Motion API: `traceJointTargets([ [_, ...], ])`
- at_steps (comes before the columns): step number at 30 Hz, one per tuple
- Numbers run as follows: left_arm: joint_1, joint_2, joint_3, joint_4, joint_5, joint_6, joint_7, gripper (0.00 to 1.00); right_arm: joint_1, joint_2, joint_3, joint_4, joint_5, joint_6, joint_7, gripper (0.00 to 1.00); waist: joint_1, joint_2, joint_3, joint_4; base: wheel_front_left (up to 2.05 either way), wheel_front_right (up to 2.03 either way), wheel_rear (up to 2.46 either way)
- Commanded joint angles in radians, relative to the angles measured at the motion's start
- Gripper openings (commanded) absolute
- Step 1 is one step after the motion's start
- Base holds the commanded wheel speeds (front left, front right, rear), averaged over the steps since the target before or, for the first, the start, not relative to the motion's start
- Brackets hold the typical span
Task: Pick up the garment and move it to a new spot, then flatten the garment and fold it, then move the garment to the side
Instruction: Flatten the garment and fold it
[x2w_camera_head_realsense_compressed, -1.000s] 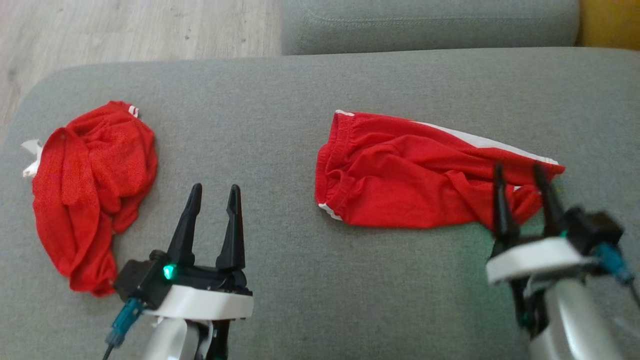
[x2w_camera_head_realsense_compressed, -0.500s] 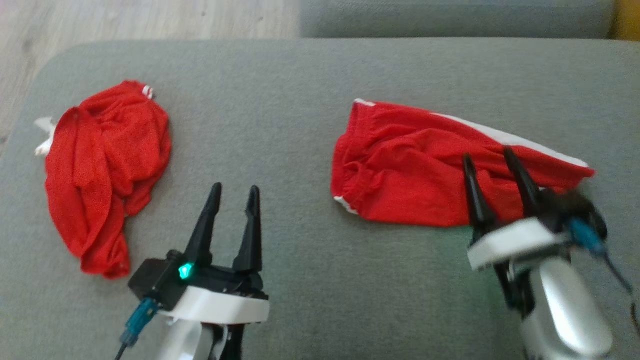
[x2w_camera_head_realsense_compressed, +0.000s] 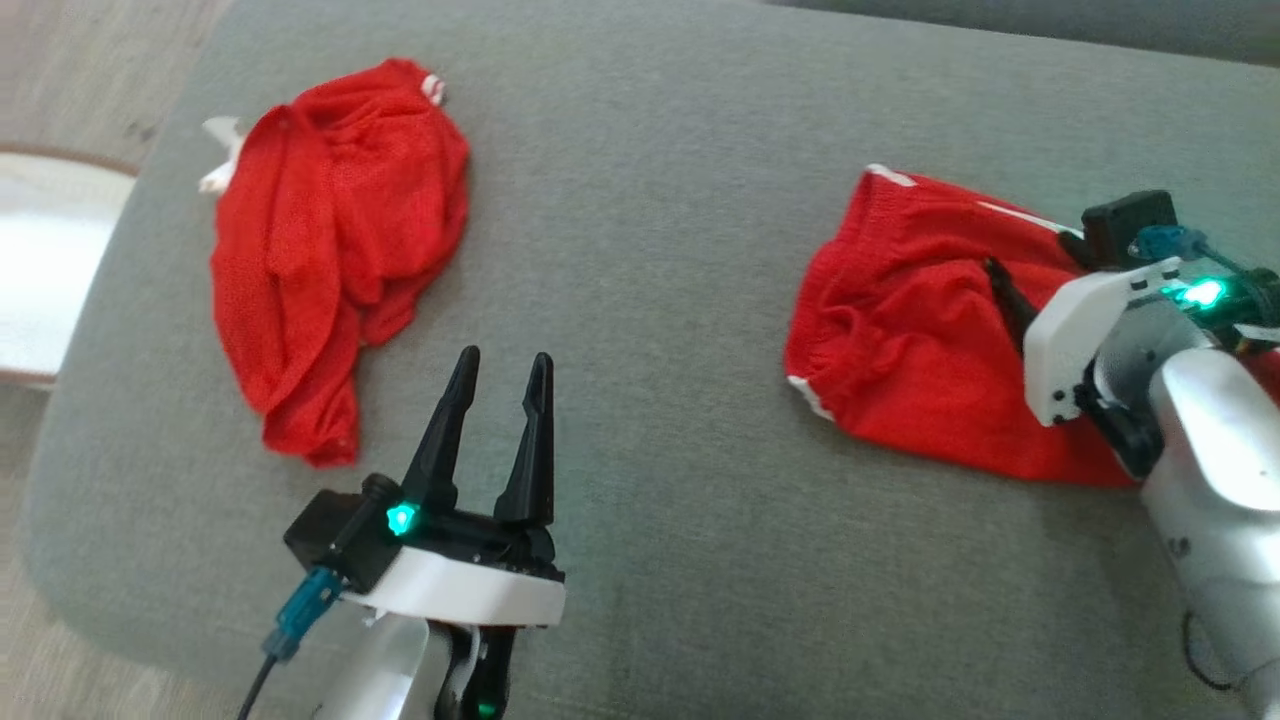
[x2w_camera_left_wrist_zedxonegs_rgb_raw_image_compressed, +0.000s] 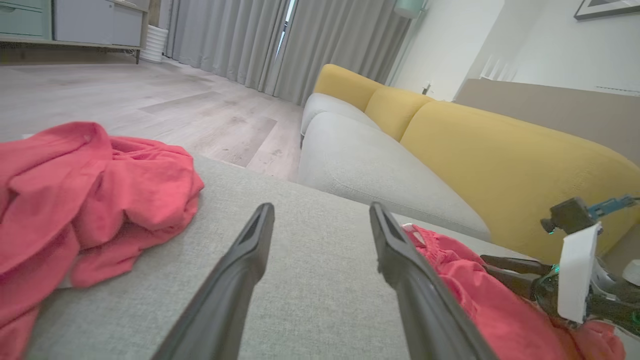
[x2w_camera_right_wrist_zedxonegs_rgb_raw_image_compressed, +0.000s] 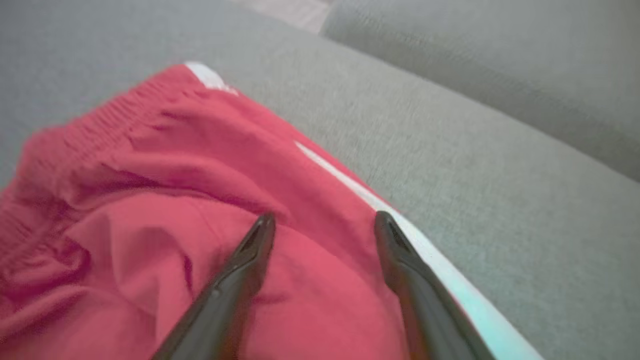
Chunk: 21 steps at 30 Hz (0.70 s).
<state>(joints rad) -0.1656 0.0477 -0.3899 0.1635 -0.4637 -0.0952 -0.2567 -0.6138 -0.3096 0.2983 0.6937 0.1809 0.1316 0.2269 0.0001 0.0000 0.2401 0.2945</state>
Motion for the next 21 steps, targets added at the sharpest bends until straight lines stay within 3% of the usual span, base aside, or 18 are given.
traceJointTargets([
  [1, -0.038, 0.003, 0.022, -0.027, -0.005, 0.006, -0.005, 1.0, -0.035, -0.031, 0.05, 0.002, 0.031, -0.001, 0.021, 1.0, -0.0001, 0.0, 0.019, 0.032, 0.0, 0.0, 0.0],
  [4, -0.041, 0.003, 0.014, -0.029, -0.012, 0.009, -0.005, 1.0, -0.059, -0.079, 0.115, 0.053, 0.076, -0.001, 0.051, 1.0, -0.0001, 0.0, 0.028, 0.05, 0.0, 0.0, 0.0],
  [5, -0.043, 0.003, 0.013, -0.031, -0.014, 0.01, -0.005, 1.0, -0.068, -0.089, 0.127, 0.065, 0.093, -0.001, 0.057, 0.83, -0.0001, 0.0, 0.031, 0.054, 0.0, 0.0, 0.0],
  [6, -0.044, 0.003, 0.012, -0.033, -0.016, 0.012, -0.005, 1.0, -0.079, -0.099, 0.14, 0.075, 0.107, -0.001, 0.059, 0.0, -0.0001, 0.0, 0.034, 0.058, 0.0, 0.0, 0.0],
  [12, -0.055, 0.003, 0.001, -0.044, -0.024, 0.016, -0.005, 1.0, -0.182, -0.147, 0.156, 0.109, 0.137, -0.001, -0.006, 0.0, -0.0001, 0.0, 0.059, 0.079, 0.0, 0.0, 0.0],
  [21, -0.083, 0.003, -0.016, -0.055, -0.04, 0.018, -0.005, 1.0, -0.422, -0.185, 0.151, 0.196, -0.006, -0.001, -0.18, 0.0, -0.0001, 0.0, 0.107, 0.112, 0.0, 0.0, 0.0],
])
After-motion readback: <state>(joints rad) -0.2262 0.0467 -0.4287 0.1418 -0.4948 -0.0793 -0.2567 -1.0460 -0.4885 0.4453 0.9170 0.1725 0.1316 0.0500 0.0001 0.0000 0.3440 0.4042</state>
